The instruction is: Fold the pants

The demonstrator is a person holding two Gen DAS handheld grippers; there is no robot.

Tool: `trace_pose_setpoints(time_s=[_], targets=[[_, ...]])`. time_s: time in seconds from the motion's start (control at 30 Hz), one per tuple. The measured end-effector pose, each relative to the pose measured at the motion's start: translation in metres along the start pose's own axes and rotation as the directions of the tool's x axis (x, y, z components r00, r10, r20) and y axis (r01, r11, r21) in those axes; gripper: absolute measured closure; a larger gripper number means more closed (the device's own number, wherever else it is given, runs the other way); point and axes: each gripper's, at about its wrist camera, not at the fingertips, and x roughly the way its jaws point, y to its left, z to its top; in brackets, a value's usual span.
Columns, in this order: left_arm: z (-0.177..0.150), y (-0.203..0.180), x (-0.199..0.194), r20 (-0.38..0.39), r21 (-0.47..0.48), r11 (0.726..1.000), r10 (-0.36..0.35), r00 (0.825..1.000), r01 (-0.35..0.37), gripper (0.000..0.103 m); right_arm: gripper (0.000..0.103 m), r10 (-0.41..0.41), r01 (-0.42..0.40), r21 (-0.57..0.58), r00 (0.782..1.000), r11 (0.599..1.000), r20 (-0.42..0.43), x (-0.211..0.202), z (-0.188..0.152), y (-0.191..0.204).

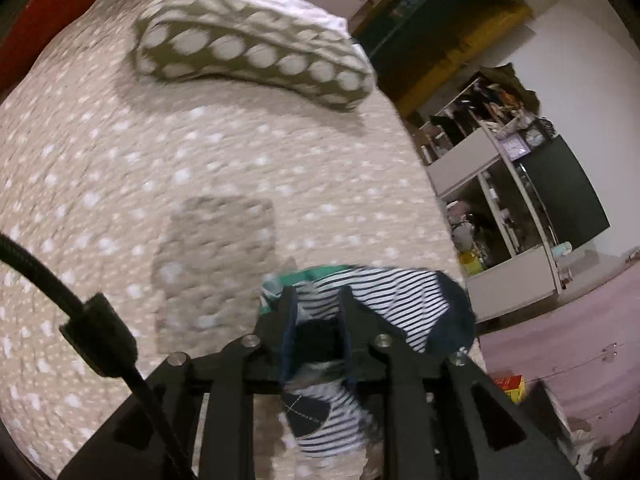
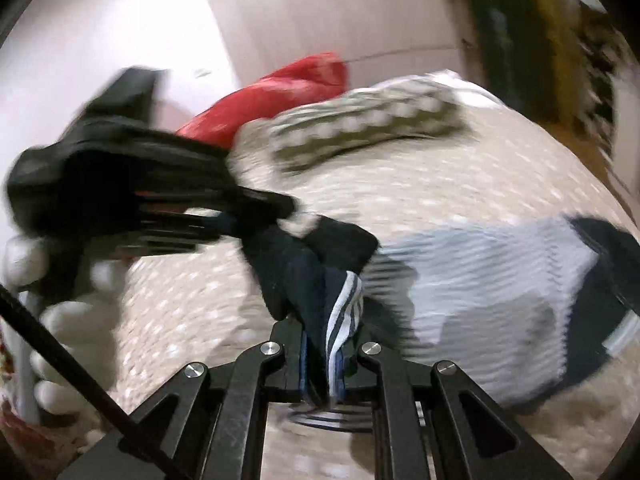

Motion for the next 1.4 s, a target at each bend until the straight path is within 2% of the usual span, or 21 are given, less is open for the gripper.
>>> trace_pose_setpoints(time_s=[0.03,0.07,0.13,0.2,0.4,0.43,0.47,0.53,0.63,0.7,0.77,0.87,0.93,0.97,1.03,1.07,1.1,1.17,1.27,1.4], targets=[[-0.001,-0.003,-0.001,0.007,0.005,1.000,0.002,1.000,-0.002,0.069,0.093,-0.029,0.029,0.062,1.000,0.998,-0.004,-0.003,-0.001,-0.024],[-0.003,-0.006,-0.002,0.016,0.008,1.000,0.016,1.000,-0.016,0.066,0.092,-0.048,0.049,0.100,0.999,0.994,-0.008,-0.006,-0.003,-0.038],[-0.009,-0.007,0.000,0.018,0.010,0.998,0.059,0.998,-0.059,0.064,0.087,-0.094,0.097,0.185,0.995,0.978,-0.024,-0.011,-0.006,-0.070],[-0.015,-0.003,0.003,0.005,0.007,0.996,0.087,0.996,-0.087,0.064,0.082,-0.113,0.115,0.228,0.993,0.967,-0.024,-0.021,-0.006,-0.085],[-0.043,0.009,0.023,-0.071,-0.022,0.994,0.102,0.992,-0.104,0.064,0.079,-0.157,0.137,0.211,0.984,0.968,0.082,-0.060,0.010,-0.092],[-0.047,0.009,0.031,-0.090,-0.024,0.996,0.086,0.992,-0.089,0.064,0.072,-0.154,0.134,0.207,0.984,0.969,0.088,-0.061,0.013,-0.093],[-0.050,0.008,0.036,-0.103,-0.025,0.997,0.074,0.992,-0.077,0.064,0.059,-0.153,0.132,0.202,0.984,0.970,0.090,-0.061,0.015,-0.092],[-0.053,0.005,0.044,-0.117,-0.024,0.998,0.054,0.992,-0.057,0.056,0.044,-0.181,0.162,0.190,0.980,0.968,0.085,-0.062,0.017,-0.096],[-0.053,-0.003,0.055,-0.115,-0.018,1.000,0.019,0.993,-0.021,0.041,0.043,-0.219,0.203,0.200,0.974,0.959,0.064,-0.065,0.014,-0.103],[-0.051,-0.006,0.061,-0.112,-0.020,1.000,0.005,0.994,-0.008,0.039,0.043,-0.204,0.184,0.219,0.976,0.958,0.071,-0.069,0.012,-0.109],[-0.041,-0.006,0.072,-0.109,-0.043,0.999,-0.019,0.994,0.014,0.035,0.043,-0.147,0.129,0.203,0.986,0.971,0.081,-0.073,0.007,-0.109],[-0.027,-0.006,0.088,-0.119,-0.068,0.997,-0.037,0.992,0.029,0.034,0.043,-0.053,0.042,0.122,0.995,0.992,0.089,-0.074,-0.001,-0.091],[-0.023,-0.010,0.099,-0.144,-0.073,0.997,-0.024,0.989,0.014,0.034,0.044,-0.005,0.002,0.050,0.998,0.999,0.065,-0.068,-0.007,-0.074],[-0.022,-0.012,0.105,-0.163,-0.062,0.998,-0.016,0.987,0.006,0.037,0.047,0.014,-0.015,0.015,0.999,1.000,0.051,-0.063,-0.009,-0.066],[-0.022,-0.013,0.109,-0.182,-0.034,0.999,0.031,0.983,-0.037,0.077,0.049,0.027,-0.026,-0.033,0.999,0.999,0.026,-0.050,-0.012,-0.053],[-0.021,-0.010,0.109,-0.186,-0.042,0.998,0.034,0.982,-0.042,0.081,0.051,0.024,-0.024,-0.044,1.000,0.999,0.002,-0.038,-0.013,-0.050],[-0.020,-0.005,0.106,-0.185,-0.065,0.998,0.008,0.983,-0.020,0.086,0.055,0.008,-0.009,-0.037,1.000,0.999,-0.021,-0.028,-0.014,-0.052],[-0.020,0.005,0.101,-0.184,-0.096,0.995,-0.020,0.983,0.002,0.090,0.070,-0.005,0.007,0.018,0.997,1.000,-0.080,-0.008,-0.019,-0.064],[-0.023,0.010,0.089,-0.177,-0.092,0.996,-0.021,0.984,0.005,0.092,0.074,0.038,-0.027,0.110,0.994,0.994,-0.102,-0.003,-0.026,-0.078],[-0.021,0.009,0.070,-0.156,-0.082,0.997,-0.021,0.987,0.009,0.092,0.074,0.091,-0.074,0.130,0.988,0.989,-0.126,-0.003,-0.022,-0.068]])
